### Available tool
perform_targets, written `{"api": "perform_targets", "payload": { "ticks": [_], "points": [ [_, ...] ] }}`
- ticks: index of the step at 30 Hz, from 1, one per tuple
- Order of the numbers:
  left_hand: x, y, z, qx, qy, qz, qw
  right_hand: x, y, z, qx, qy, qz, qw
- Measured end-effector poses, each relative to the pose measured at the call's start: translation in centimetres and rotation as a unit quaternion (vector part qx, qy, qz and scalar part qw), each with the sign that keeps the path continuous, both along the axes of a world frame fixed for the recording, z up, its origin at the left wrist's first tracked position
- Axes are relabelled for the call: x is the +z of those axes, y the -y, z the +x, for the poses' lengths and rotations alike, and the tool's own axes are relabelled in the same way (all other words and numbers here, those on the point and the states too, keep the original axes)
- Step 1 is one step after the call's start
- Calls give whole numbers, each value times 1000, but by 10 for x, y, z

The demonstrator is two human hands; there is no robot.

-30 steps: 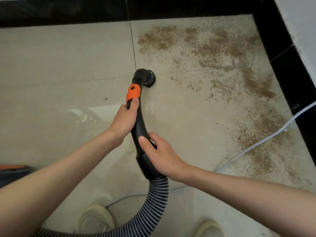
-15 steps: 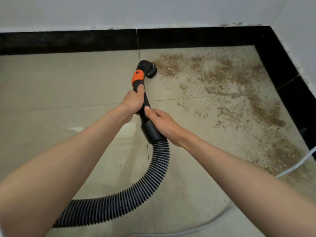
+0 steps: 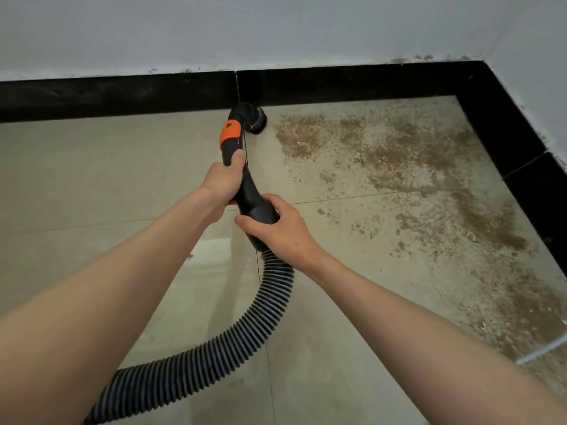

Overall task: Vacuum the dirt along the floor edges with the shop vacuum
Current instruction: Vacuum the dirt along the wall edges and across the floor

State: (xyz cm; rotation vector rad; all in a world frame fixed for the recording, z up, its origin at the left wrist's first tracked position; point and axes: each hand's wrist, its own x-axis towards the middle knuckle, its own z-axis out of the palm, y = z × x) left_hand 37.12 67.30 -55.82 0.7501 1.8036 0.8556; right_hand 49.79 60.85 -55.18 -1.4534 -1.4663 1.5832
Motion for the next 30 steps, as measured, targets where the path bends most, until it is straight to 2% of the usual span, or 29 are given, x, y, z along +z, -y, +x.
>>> {"api": "perform_targets", "payload": {
  "ticks": [8, 19, 27, 30],
  "points": [
    [-5, -13, 15, -23, 6, 6, 1000, -11, -24, 11, 4, 0, -10, 1000],
    [4, -44, 58, -108, -5, -3, 994, -18, -35, 39, -97, -2, 29, 995],
    [-6, -28, 25, -22, -31, -2, 999, -10, -35, 25, 0, 39, 40, 998],
    [-9, -21, 11, -9, -7, -11, 1000, -9, -34, 14, 22, 49, 35, 998]
  ]
}}
